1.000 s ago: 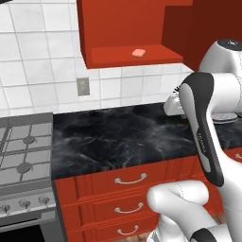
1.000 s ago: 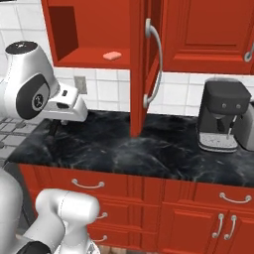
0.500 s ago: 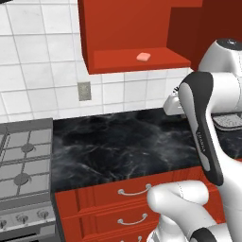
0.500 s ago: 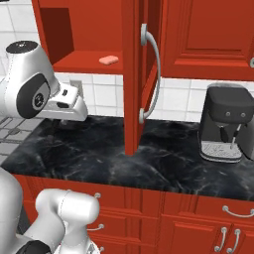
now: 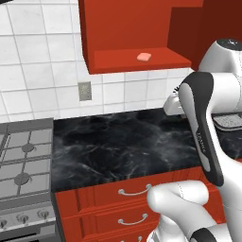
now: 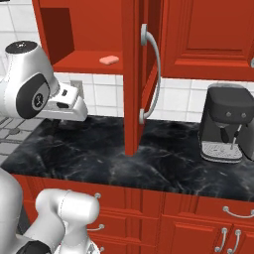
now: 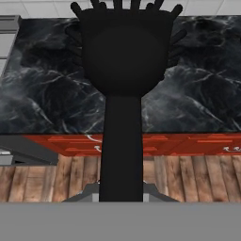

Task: Pick up the dish brush and bar soap from the sink, and place them back in the cabinet, and close the cabinet door.

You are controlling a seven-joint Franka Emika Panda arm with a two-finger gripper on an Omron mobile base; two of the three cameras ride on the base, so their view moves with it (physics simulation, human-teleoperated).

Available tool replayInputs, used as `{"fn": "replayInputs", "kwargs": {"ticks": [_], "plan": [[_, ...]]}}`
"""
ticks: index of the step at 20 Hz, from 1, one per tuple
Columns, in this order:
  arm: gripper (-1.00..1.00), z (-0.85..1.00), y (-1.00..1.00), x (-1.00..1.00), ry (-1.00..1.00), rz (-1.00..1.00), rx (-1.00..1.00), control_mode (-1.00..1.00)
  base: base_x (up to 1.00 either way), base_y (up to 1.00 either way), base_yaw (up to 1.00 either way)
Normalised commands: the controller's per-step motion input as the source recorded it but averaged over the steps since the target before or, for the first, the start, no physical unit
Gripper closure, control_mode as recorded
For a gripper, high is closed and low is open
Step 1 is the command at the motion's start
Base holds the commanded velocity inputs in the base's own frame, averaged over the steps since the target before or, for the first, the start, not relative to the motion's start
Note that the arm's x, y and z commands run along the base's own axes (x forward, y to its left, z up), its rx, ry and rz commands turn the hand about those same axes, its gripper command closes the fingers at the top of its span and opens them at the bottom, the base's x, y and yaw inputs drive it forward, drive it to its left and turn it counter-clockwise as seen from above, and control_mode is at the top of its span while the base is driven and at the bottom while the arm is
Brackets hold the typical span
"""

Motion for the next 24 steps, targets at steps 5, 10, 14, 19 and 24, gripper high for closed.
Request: {"fn": "replayInputs", "kwargs": {"ticks": [5, 10, 14, 19, 24], "plan": [[1.0, 0.0, 0.0, 0.0, 0.0, 0.0, 0.0, 1.0, 0.0, 0.0, 0.0], [1.0, 0.0, 0.0, 0.0, -0.01, 0.0, 0.0, -1.0, 0.0, 0.0, 0.0], [1.0, 0.04, 0.0, 0.0, -0.13, 0.0, 0.0, -1.0, 0.0, 0.0, 0.0], [1.0, 0.17, 0.04, 0.0, -0.22, 0.0, 0.0, -1.0, 0.0, 0.0, 0.0], [1.0, 0.35, 0.0, 0.0, -0.2, 0.0, 0.0, -1.0, 0.0, 0.0, 0.0]]}}
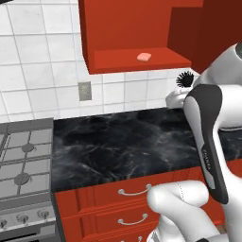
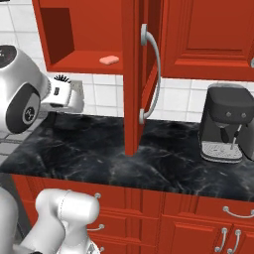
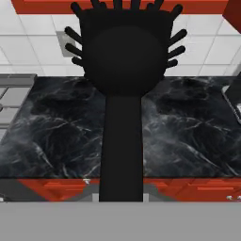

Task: Pick up the dish brush and bar soap from the sink, and place them back in the cabinet, and close the cabinet door.

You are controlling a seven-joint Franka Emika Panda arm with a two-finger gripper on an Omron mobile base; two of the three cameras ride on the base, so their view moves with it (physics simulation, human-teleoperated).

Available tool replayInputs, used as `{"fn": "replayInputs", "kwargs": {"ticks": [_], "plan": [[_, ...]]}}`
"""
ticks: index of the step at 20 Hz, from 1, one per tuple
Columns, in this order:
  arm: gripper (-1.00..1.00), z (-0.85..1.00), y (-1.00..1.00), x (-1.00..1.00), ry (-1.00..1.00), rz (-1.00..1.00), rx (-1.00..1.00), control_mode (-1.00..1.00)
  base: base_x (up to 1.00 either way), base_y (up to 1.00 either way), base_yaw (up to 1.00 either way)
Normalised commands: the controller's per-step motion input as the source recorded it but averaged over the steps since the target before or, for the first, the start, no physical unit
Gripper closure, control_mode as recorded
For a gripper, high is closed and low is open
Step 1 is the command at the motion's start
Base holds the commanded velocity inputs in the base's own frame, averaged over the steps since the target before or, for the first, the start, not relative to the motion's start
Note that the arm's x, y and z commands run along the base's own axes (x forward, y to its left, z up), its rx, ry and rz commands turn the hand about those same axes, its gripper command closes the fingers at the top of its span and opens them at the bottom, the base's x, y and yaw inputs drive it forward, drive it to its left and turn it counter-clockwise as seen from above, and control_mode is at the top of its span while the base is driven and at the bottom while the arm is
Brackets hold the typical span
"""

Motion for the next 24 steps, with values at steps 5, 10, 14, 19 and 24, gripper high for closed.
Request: {"fn": "replayInputs", "kwargs": {"ticks": [5, 10, 14, 19, 24], "plan": [[1.0, 0.59, 0.0, 0.02, -0.08, 0.0, 0.0, -1.0, 0.0, 0.0, 0.0], [1.0, 0.34, 0.0, 0.14, -0.02, 0.01, 0.0, -1.0, 0.0, 0.0, 0.0], [1.0, 0.01, 0.0, 0.34, -0.11, 0.04, 0.0, -1.0, 0.0, 0.0, 0.0], [1.0, 0.0, 0.05, 0.08, -0.22, 0.01, 0.0, -1.0, 0.0, 0.0, 0.0], [1.0, 0.0, 0.08, 0.19, -0.22, 0.0, 0.0, -1.0, 0.0, 0.0, 0.0]]}}
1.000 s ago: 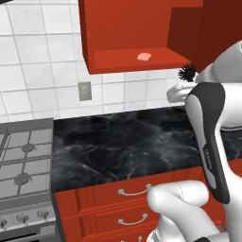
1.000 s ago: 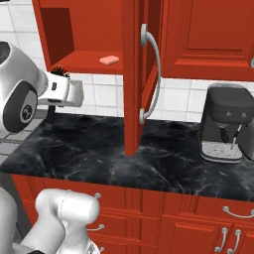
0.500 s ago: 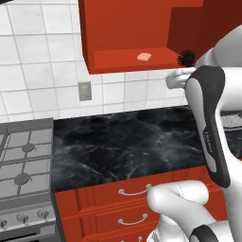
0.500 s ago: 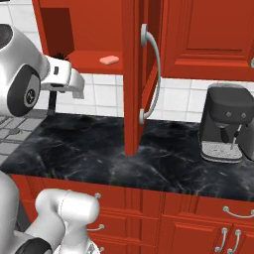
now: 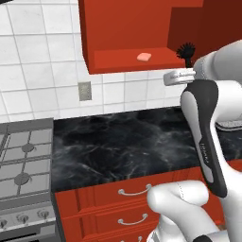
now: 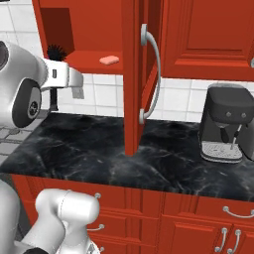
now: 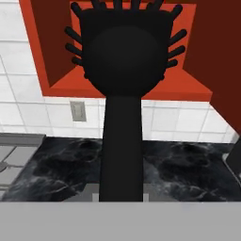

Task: Pick up the dish brush and bar soap from the sink, and place them back in the cabinet, and close the cabinet door.

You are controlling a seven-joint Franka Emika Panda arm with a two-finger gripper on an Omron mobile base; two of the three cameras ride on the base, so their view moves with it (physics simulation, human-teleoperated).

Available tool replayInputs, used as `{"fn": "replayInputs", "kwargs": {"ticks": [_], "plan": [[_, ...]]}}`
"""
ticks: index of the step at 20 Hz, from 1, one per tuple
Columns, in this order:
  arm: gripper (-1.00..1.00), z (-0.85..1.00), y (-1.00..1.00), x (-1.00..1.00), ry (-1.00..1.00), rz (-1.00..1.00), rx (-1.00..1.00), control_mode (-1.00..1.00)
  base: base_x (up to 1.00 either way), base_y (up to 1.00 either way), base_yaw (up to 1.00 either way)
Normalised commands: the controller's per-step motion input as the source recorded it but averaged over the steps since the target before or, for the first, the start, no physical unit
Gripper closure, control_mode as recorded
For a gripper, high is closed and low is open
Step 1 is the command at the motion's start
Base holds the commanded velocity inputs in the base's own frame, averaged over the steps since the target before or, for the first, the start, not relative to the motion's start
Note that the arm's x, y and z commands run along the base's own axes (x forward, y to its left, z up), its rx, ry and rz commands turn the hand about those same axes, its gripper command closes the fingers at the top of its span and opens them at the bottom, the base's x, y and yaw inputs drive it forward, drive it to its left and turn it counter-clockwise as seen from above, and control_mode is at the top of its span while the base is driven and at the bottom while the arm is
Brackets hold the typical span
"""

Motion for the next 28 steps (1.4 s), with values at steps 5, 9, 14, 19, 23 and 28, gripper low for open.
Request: {"fn": "replayInputs", "kwargs": {"ticks": [5, 9, 14, 19, 23, 28], "plan": [[1.0, 0.04, 0.03, 0.46, -0.09, 0.0, 0.0, -1.0, 0.0, 0.0, 0.0], [1.0, 0.12, 0.0, 0.46, -0.02, 0.0, 0.01, -1.0, 0.0, 0.0, 0.0], [1.0, 0.25, 0.05, 0.4, 0.0, 0.0, 0.01, -1.0, 0.0, 0.0, 0.0], [1.0, 0.2, 0.11, 0.36, 0.0, 0.0, 0.0, -1.0, 0.0, 0.0, 0.0], [1.0, 0.01, 0.05, 0.31, 0.0, 0.0, 0.0, -1.0, 0.0, 0.0, 0.0], [1.0, 0.0, 0.07, 0.32, 0.0, 0.0, 0.0, -1.0, 0.0, 0.0, 0.0]]}}
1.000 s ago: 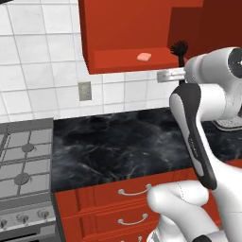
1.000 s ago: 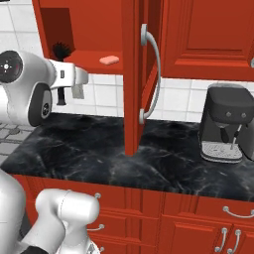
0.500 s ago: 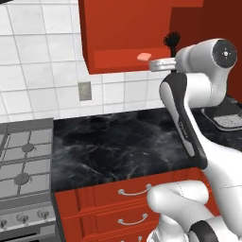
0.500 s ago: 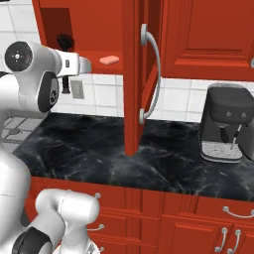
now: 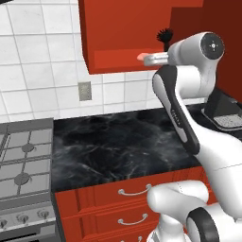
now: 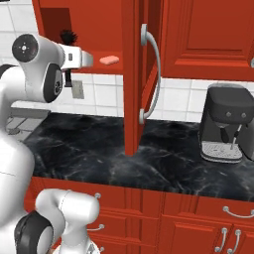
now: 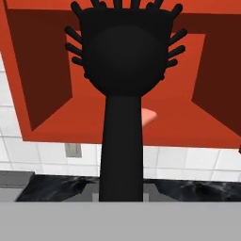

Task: Pick up the dish brush and bar soap from the sink, and place them back in the cabinet, and close the cabinet door.

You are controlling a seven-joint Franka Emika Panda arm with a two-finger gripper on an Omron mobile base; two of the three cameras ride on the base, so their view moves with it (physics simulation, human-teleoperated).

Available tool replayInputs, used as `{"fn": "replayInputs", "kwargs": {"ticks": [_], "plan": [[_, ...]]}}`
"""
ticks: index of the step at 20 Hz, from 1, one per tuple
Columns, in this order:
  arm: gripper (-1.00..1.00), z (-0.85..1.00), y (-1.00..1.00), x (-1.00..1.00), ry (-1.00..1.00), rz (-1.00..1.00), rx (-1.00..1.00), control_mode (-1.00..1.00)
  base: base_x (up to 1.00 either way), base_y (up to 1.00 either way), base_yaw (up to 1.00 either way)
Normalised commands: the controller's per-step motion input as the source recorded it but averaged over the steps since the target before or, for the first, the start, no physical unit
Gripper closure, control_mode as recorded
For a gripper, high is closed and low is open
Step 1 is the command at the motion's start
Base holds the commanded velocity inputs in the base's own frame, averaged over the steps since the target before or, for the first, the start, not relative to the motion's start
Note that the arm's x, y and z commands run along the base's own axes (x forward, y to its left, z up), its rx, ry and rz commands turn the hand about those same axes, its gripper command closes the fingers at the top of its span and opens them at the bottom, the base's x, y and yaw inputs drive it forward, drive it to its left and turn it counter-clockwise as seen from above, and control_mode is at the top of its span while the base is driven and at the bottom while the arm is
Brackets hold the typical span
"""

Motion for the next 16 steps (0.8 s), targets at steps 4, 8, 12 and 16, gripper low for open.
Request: {"fn": "replayInputs", "kwargs": {"ticks": [4, 8, 12, 16], "plan": [[1.0, 0.0, 0.08, 0.4, 0.0, 0.0, 0.0, -1.0, 0.0, 0.0, 0.0], [1.0, 0.0, 0.07, 0.4, 0.0, 0.0, 0.0, -1.0, 0.0, 0.0, 0.0], [1.0, 0.0, 0.0, 0.35, 0.0, 0.0, 0.0, -1.0, 0.0, 0.0, 0.0], [1.0, 0.0, 0.0, 0.34, 0.0, 0.0, 0.0, -1.0, 0.0, 0.0, 0.0]]}}
